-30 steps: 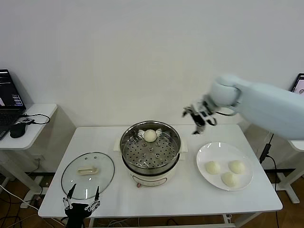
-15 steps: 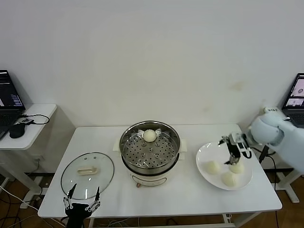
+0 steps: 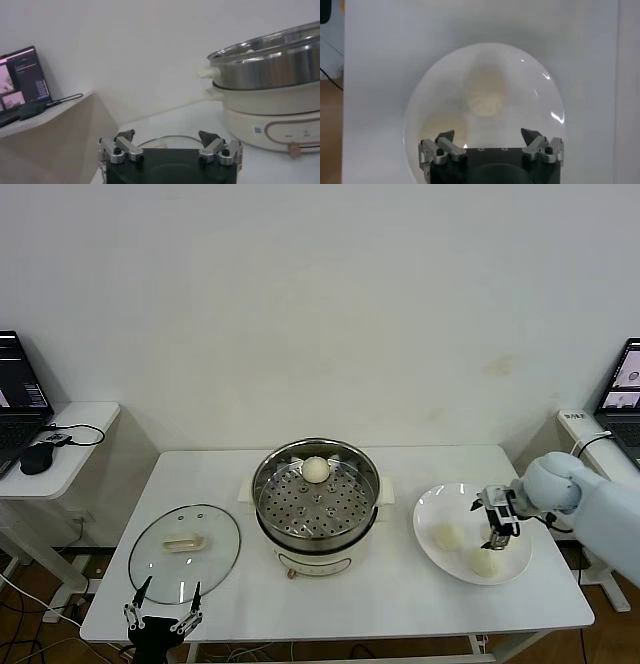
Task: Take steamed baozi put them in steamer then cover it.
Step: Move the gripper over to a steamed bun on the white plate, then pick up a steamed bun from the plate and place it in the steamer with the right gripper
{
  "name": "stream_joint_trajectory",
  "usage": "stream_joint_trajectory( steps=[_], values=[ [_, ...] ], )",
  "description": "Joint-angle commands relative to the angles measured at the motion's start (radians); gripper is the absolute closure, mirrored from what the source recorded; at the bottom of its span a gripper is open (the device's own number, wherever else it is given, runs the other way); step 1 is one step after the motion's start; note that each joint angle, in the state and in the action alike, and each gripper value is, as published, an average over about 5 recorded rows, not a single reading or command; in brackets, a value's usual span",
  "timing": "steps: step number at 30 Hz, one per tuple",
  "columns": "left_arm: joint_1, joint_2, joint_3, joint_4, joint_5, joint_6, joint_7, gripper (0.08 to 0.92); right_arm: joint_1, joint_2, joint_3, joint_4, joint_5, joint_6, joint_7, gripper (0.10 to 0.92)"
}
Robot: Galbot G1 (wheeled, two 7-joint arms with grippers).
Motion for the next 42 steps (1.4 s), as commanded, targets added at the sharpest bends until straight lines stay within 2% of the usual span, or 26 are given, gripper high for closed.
stream_joint_trajectory(
  steps=[1, 13, 27, 31, 36, 42],
  values=[
    [0.000, 0.000, -0.004, 0.001, 0.001, 0.000, 0.000, 0.177, -0.039, 0.081, 0.019, -0.066, -0.024, -0.001, 0.001, 0.203],
    [-0.001, -0.002, -0.007, 0.005, 0.007, -0.002, 0.000, 0.177, -0.039, 0.151, 0.003, -0.114, -0.047, -0.021, 0.022, 0.213],
    [-0.004, -0.005, -0.003, 0.007, 0.010, -0.004, -0.002, 0.177, -0.053, 0.144, 0.015, -0.114, -0.063, -0.027, 0.020, 0.376],
    [-0.002, -0.005, -0.003, 0.005, 0.010, -0.004, -0.003, 0.177, -0.041, 0.126, 0.019, -0.098, -0.058, -0.025, 0.014, 0.402],
    [-0.002, -0.005, -0.002, 0.003, 0.011, -0.005, -0.003, 0.177, 0.032, 0.067, -0.014, -0.041, -0.011, -0.030, -0.012, 0.406],
    [-0.005, -0.002, 0.003, 0.005, 0.011, -0.008, -0.003, 0.177, 0.262, -0.016, -0.132, 0.060, 0.136, -0.075, -0.038, 0.399]
  ],
)
